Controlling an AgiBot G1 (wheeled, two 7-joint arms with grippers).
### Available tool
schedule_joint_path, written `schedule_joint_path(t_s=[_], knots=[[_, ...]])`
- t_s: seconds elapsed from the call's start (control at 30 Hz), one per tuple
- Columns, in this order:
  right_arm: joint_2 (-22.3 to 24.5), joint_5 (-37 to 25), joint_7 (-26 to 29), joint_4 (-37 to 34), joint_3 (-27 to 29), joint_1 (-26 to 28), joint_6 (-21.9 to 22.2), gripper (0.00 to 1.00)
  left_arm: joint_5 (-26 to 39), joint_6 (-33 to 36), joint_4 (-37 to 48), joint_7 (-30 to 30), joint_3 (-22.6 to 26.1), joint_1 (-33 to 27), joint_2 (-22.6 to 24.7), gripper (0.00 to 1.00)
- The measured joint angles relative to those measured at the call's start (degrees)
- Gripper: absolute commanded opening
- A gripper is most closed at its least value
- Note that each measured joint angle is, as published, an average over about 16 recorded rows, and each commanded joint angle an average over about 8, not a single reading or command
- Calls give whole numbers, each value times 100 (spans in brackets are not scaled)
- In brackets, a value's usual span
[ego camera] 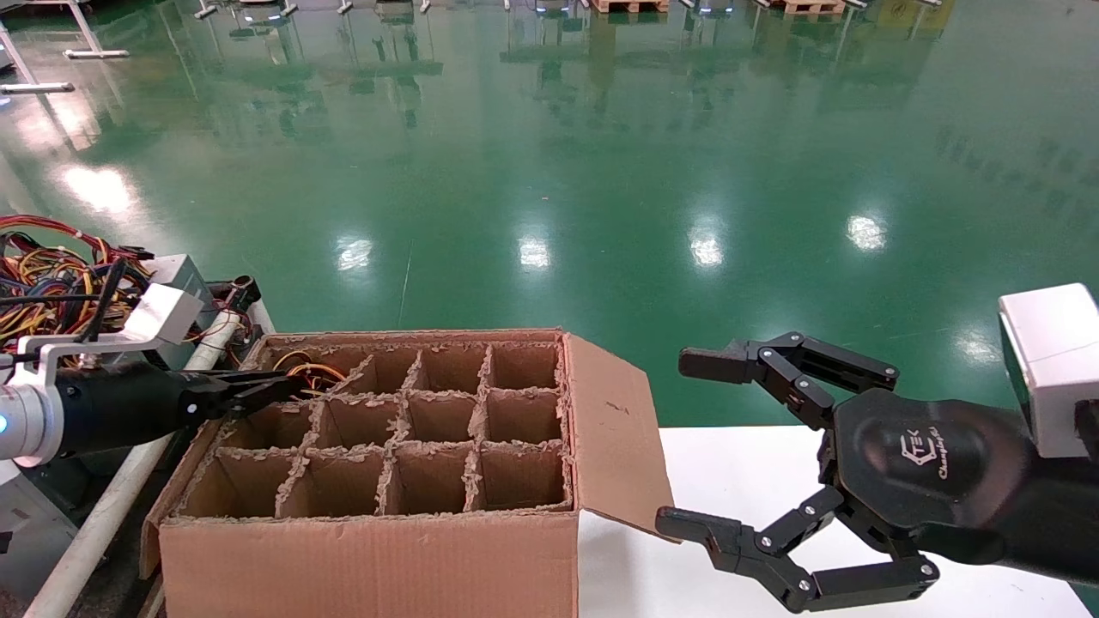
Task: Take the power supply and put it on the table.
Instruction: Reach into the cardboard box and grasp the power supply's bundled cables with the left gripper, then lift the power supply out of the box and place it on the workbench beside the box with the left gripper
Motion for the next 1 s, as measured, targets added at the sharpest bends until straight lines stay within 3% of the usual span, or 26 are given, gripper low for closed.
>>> schedule_joint_path(t_s=[0.6,1.0], knots=[[0,0,0,0,0,0,0,100,-669,-94,399,-367,-365,209,-9,0],[0,0,0,0,0,0,0,100,-1418,-244,654,-1111,-769,512,-40,0]])
